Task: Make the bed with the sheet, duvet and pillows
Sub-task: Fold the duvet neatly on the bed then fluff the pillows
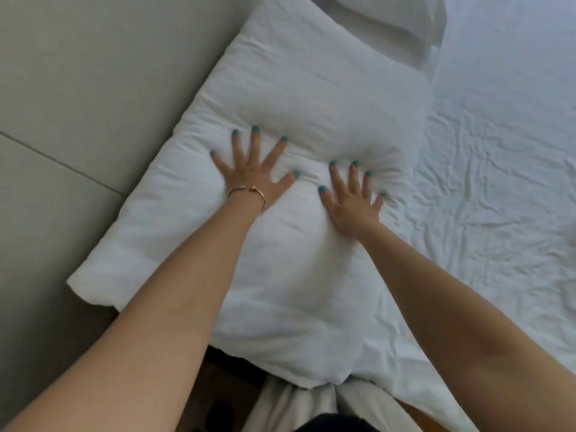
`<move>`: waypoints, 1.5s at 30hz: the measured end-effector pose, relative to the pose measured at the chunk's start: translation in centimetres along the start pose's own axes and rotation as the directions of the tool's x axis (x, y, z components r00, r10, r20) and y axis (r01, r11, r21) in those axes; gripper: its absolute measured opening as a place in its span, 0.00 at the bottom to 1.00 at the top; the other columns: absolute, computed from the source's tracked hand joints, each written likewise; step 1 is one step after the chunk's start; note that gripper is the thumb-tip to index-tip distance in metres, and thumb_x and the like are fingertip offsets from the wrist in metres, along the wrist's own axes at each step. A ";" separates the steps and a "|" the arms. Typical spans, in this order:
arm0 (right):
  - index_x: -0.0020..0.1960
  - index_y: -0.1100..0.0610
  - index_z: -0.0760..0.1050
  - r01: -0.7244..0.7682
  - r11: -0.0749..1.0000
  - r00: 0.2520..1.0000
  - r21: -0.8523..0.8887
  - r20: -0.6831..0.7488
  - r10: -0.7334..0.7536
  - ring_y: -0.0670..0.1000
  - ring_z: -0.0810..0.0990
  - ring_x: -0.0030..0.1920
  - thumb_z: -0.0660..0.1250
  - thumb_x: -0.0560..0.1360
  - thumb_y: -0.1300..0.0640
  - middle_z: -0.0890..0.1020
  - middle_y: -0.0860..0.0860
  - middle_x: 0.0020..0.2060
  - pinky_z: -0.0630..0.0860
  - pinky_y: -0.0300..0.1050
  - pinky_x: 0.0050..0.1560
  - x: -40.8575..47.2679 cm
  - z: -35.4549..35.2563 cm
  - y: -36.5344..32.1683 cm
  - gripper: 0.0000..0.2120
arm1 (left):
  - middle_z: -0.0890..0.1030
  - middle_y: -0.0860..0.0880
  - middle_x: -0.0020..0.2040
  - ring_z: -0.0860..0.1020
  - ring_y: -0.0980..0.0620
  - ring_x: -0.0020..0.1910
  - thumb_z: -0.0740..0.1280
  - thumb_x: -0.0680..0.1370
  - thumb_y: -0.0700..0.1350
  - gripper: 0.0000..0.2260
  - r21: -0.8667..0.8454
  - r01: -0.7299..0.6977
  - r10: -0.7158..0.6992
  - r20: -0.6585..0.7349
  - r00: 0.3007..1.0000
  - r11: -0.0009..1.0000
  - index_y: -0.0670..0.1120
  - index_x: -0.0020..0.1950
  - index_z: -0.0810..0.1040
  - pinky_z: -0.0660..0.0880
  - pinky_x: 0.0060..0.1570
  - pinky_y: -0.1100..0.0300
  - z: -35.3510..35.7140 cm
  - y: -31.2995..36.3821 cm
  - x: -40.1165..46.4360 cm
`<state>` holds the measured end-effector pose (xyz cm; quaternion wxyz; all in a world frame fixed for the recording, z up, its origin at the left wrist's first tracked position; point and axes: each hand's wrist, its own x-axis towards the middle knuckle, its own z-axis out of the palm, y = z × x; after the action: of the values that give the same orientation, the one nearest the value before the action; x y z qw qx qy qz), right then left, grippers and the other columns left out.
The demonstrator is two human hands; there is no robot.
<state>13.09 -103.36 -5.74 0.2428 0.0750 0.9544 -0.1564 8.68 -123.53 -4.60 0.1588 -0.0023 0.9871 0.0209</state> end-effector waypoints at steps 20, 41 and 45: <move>0.79 0.42 0.39 0.521 0.794 0.853 -0.314 0.165 -0.495 0.52 0.31 0.76 0.49 0.80 0.35 0.37 0.44 0.78 0.44 0.58 0.75 -16.7 9.7 12.9 0.33 | 0.36 0.48 0.78 0.37 0.46 0.77 0.49 0.75 0.71 0.35 -0.128 0.293 -0.289 0.053 0.956 0.948 0.62 0.77 0.39 0.35 0.72 0.42 15.8 9.9 -28.5; 0.78 0.48 0.56 0.233 0.957 0.946 0.174 0.188 -0.264 0.47 0.67 0.70 0.58 0.81 0.50 0.55 0.41 0.77 0.69 0.45 0.65 -13.3 0.3 19.2 0.27 | 0.56 0.49 0.77 0.49 0.42 0.76 0.62 0.77 0.58 0.30 -0.360 0.270 -0.240 0.126 0.963 0.893 0.55 0.77 0.58 0.50 0.72 0.46 9.5 23.1 -21.2; 0.77 0.51 0.59 -0.060 0.952 0.991 0.302 0.130 0.021 0.50 0.66 0.72 0.60 0.81 0.50 0.63 0.50 0.75 0.66 0.47 0.69 -13.2 -3.2 27.6 0.26 | 0.77 0.51 0.59 0.73 0.48 0.60 0.58 0.79 0.51 0.13 -0.541 0.074 0.063 0.231 0.971 0.838 0.51 0.57 0.80 0.71 0.59 0.53 6.5 30.9 -17.9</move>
<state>29.19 -77.19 -3.92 0.2910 0.1211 0.8999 -0.3013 27.35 -92.43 -3.93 0.2693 -0.0478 0.9137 0.3007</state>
